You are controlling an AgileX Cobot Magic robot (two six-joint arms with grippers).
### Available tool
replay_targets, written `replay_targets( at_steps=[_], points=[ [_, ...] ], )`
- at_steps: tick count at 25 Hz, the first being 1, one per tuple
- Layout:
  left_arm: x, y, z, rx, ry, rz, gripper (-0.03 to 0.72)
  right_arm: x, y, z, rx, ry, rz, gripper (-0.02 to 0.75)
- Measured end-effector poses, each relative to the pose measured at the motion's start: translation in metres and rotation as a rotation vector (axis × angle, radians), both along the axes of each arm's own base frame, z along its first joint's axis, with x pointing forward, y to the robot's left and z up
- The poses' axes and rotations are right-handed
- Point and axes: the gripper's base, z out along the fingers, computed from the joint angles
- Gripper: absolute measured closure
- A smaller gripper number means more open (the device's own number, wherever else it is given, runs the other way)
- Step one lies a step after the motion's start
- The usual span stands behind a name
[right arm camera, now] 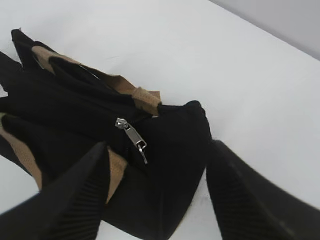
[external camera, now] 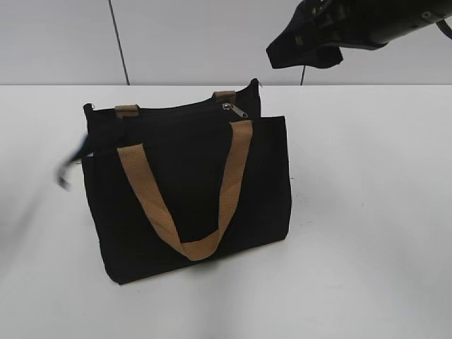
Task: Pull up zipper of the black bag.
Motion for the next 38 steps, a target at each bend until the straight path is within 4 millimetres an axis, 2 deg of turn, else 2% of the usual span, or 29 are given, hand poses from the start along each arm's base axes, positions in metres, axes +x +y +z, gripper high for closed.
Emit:
replay_targets(
  at_steps=[5,8,10,14,19,25,32,38],
  points=[
    [0.005,0.018,0.003,0.030,0.345,0.219,0.153,-0.005,-0.002,0.005,-0.001,-0.005,0.007,0.263],
    [0.004,0.021,0.008,0.008,0.521,0.295,0.155,-0.006,-0.005,0.002,-0.010,0.045,-0.003,0.263],
    [0.003,0.018,0.012,-0.010,0.618,0.278,0.167,-0.007,-0.011,-0.001,-0.019,0.103,-0.032,0.263],
    [0.000,0.004,0.020,-0.077,0.760,0.139,0.187,-0.004,-0.039,-0.009,-0.031,0.257,-0.181,0.263],
    [0.002,0.000,0.041,-0.065,0.784,0.061,0.190,-0.008,-0.079,-0.018,-0.081,0.457,-0.327,0.263],
    [0.019,0.004,0.086,0.046,0.728,0.028,0.190,-0.010,-0.115,-0.022,-0.105,0.556,-0.425,0.263],
    [0.015,0.006,0.090,0.082,0.847,0.011,0.190,-0.020,-0.147,-0.022,-0.147,0.645,-0.514,0.262],
    [0.011,0.003,0.089,0.040,0.891,0.015,0.193,-0.042,-0.149,0.003,-0.141,0.553,-0.560,0.264]
  ],
)
